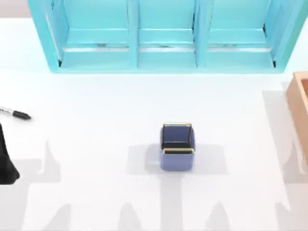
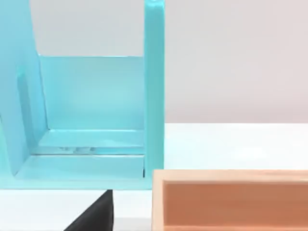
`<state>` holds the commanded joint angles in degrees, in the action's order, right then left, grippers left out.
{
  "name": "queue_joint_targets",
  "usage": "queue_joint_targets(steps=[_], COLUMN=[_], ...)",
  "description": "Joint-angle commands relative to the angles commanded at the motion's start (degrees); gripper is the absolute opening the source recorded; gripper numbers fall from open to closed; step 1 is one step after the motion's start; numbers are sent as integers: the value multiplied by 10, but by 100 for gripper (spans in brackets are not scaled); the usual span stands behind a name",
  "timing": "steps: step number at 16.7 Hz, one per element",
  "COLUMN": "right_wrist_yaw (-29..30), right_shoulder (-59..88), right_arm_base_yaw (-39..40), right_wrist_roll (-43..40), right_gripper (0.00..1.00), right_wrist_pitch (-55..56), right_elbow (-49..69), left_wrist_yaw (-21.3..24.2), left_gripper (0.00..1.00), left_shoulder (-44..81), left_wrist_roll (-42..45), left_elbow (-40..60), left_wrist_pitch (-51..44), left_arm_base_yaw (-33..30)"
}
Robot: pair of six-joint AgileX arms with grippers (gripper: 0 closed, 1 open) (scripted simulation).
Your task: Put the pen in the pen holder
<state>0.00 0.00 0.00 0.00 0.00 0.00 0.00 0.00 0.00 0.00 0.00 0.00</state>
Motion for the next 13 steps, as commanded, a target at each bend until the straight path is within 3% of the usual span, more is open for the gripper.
queue_joint_targets(steps=[6,13], right_wrist_yaw=[0,0], right_shoulder=[0,0], right_arm_base_yaw=[0,0], right_wrist_roll=[0,0], right_gripper=[100,100], right_wrist_pitch=[0,0], right_elbow=[0,0], left_wrist_yaw=[28,156], left_gripper=[100,100], left_shoulder=[61,394], left_wrist_roll=[-46,-242], left_elbow=[31,143], left_wrist_pitch=[18,77], left_arm_base_yaw=[23,111])
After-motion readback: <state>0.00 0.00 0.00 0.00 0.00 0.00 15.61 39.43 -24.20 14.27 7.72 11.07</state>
